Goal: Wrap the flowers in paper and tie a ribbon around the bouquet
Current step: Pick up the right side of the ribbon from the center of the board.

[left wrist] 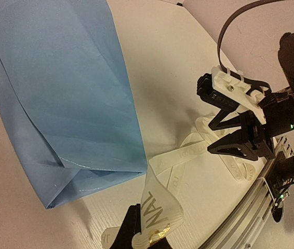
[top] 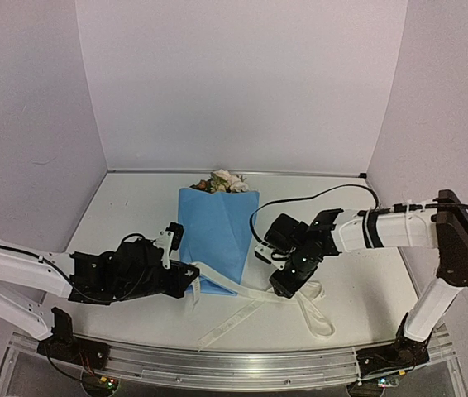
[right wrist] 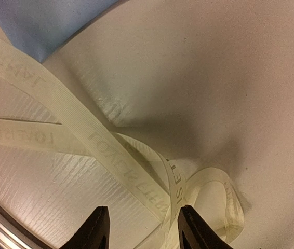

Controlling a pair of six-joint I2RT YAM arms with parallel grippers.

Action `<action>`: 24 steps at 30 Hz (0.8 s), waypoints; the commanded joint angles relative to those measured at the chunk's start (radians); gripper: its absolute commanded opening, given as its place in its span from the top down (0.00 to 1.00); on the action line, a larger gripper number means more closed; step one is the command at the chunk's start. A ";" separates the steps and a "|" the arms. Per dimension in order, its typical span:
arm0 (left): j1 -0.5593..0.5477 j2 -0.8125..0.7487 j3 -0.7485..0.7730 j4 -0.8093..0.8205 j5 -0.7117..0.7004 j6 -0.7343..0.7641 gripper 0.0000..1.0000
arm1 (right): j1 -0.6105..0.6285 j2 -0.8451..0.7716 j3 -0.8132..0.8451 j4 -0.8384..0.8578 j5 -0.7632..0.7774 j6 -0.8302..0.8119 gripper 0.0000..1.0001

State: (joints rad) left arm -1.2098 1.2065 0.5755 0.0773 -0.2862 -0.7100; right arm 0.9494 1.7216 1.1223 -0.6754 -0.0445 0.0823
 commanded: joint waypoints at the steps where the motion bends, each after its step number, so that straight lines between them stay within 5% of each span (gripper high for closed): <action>1: 0.000 -0.018 0.005 -0.003 -0.019 -0.021 1.00 | -0.021 0.051 0.060 -0.008 0.016 -0.042 0.55; 14: 0.000 -0.022 0.014 -0.026 -0.047 -0.029 1.00 | -0.076 0.178 0.104 -0.009 -0.045 -0.034 0.64; 24: 0.000 -0.079 0.050 -0.172 -0.192 -0.079 1.00 | -0.081 0.110 0.074 -0.007 0.043 0.048 1.00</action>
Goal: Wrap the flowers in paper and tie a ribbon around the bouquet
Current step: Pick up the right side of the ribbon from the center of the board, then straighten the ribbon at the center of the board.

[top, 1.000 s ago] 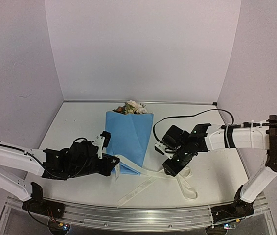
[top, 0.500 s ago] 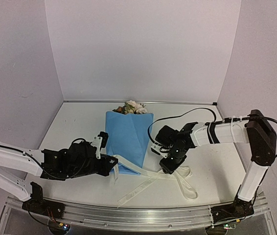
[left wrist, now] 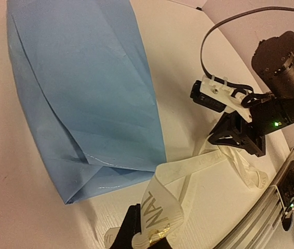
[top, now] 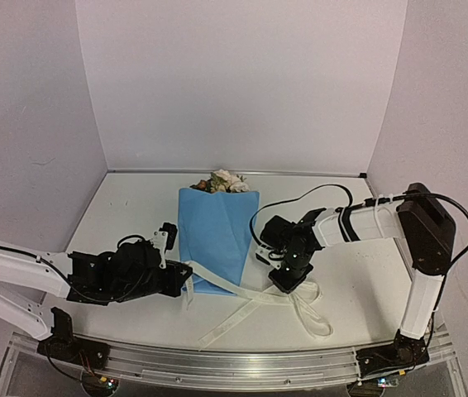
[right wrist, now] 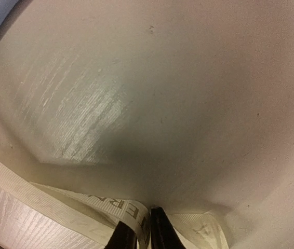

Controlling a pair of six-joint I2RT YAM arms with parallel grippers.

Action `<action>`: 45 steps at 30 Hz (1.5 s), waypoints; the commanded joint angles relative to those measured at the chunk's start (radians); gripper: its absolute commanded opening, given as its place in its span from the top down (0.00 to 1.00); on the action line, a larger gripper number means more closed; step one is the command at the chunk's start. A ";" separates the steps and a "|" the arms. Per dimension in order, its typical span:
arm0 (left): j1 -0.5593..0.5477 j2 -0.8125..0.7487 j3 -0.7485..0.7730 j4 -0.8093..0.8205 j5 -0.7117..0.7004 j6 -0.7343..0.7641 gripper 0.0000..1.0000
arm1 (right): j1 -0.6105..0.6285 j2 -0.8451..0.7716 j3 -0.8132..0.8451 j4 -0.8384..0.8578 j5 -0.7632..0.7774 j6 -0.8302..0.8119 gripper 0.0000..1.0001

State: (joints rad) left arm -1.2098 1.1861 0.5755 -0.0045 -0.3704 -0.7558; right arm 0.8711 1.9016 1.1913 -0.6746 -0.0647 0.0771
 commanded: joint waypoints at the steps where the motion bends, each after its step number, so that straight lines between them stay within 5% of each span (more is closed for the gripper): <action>1: 0.000 -0.077 0.058 -0.113 -0.131 -0.037 1.00 | -0.008 -0.093 0.005 -0.016 0.064 0.072 1.00; 12: 0.011 -0.254 0.186 -0.525 -0.545 -0.181 1.00 | -0.136 -0.324 -0.043 -0.084 0.019 0.267 1.00; 17: 0.065 -0.284 0.273 -0.733 -0.682 -0.268 1.00 | -0.213 -0.432 -0.082 -0.144 0.114 0.350 1.00; 26: 0.388 -0.280 0.404 -0.841 -0.844 -0.134 1.00 | -0.384 -0.671 -0.114 -0.336 0.388 0.462 1.00; 37: 0.753 -0.227 0.430 -0.779 -0.785 -0.001 1.00 | -0.404 -0.802 -0.084 -0.449 0.564 0.368 1.00; 45: 0.852 -0.215 0.330 -0.765 -0.680 -0.090 1.00 | -0.403 -0.763 -0.187 -0.478 0.561 0.457 0.99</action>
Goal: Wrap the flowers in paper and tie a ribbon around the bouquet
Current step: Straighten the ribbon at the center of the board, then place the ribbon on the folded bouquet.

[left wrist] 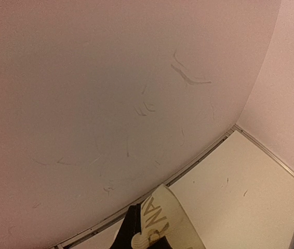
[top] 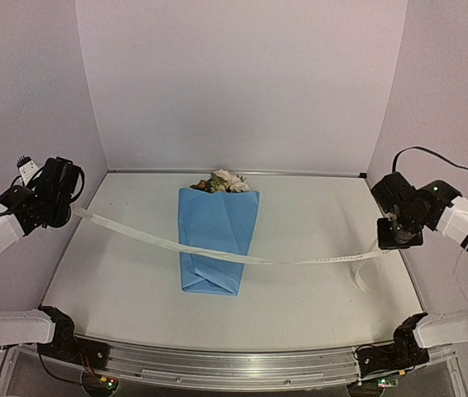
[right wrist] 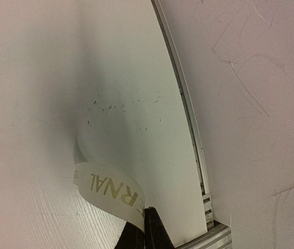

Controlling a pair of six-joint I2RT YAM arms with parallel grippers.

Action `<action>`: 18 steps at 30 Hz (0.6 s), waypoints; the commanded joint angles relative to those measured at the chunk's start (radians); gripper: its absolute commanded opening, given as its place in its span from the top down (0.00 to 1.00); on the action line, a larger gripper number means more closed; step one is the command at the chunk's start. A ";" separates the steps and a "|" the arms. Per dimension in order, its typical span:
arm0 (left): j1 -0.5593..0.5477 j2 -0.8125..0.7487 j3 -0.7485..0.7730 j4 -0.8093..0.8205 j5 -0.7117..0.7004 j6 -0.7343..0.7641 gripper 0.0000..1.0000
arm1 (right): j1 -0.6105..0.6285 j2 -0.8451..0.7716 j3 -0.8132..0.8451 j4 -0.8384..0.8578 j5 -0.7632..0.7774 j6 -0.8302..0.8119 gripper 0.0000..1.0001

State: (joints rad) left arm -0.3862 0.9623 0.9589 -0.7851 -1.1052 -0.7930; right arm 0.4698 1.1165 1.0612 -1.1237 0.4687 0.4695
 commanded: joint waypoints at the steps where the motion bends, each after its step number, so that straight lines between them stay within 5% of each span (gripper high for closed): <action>1: 0.041 0.015 -0.086 0.023 0.067 -0.065 1.00 | -0.002 0.032 -0.085 -0.010 0.015 0.087 0.97; 7: 0.153 0.072 -0.190 0.089 0.176 -0.131 1.00 | -0.007 0.085 -0.220 0.158 -0.030 0.243 0.82; 13: 0.225 0.106 -0.240 0.118 0.231 -0.174 1.00 | -0.070 0.107 -0.298 0.253 -0.079 0.329 0.77; 18: 0.232 0.114 -0.271 0.104 0.252 -0.248 1.00 | -0.092 0.123 -0.313 0.323 -0.145 0.290 0.62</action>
State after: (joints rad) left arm -0.1619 1.0702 0.7052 -0.6991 -0.8809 -0.9635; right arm 0.3873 1.2205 0.7436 -0.8818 0.3717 0.7573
